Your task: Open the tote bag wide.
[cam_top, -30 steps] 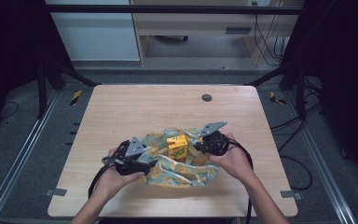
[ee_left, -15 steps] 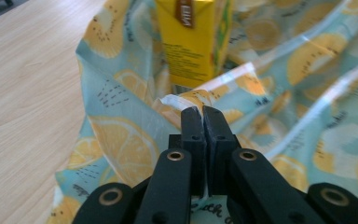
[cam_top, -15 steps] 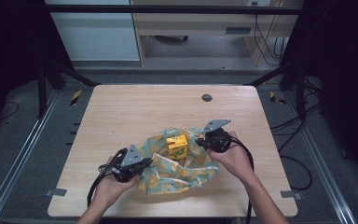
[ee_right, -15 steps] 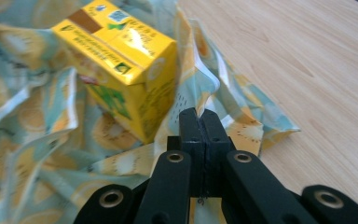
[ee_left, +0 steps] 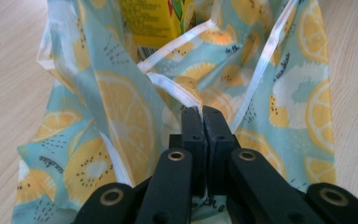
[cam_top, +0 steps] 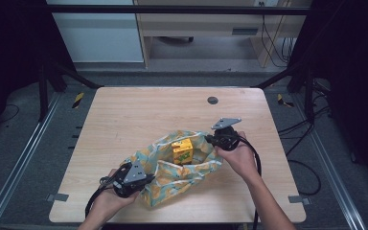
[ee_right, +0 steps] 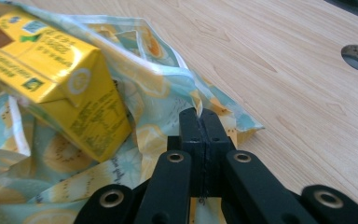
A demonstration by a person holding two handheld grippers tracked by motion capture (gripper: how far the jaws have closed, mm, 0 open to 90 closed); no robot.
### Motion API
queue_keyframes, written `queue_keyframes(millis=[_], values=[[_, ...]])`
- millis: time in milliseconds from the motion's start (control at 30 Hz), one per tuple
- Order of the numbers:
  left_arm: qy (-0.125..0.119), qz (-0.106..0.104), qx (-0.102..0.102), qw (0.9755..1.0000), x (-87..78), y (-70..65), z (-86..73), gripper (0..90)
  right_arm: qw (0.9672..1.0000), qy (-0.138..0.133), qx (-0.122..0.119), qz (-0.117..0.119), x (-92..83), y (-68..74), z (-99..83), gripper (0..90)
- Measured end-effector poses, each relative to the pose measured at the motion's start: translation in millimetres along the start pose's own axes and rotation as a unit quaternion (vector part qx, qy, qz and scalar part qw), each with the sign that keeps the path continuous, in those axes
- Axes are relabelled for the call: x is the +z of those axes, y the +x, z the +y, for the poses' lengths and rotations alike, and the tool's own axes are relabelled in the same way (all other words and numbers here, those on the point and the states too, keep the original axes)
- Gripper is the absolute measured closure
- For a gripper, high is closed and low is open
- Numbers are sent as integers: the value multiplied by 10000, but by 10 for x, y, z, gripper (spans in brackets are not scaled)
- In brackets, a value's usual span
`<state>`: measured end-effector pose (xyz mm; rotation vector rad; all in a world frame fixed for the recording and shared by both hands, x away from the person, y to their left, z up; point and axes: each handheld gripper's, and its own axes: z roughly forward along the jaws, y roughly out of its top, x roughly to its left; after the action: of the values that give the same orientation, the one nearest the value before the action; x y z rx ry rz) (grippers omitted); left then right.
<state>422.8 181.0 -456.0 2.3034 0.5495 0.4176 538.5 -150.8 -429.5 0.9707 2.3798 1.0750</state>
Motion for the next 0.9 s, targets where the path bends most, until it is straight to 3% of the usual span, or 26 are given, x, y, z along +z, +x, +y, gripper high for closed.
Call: queue_keyframes(millis=[600,900], values=[[280,3,42,9996,-46,63,-124,891,9988,334,289,-205,222,-164,-86,900],[235,-7,-62,9997,-67,87,-155,892,9982,379,372,-262,248,-210,-99,900]])
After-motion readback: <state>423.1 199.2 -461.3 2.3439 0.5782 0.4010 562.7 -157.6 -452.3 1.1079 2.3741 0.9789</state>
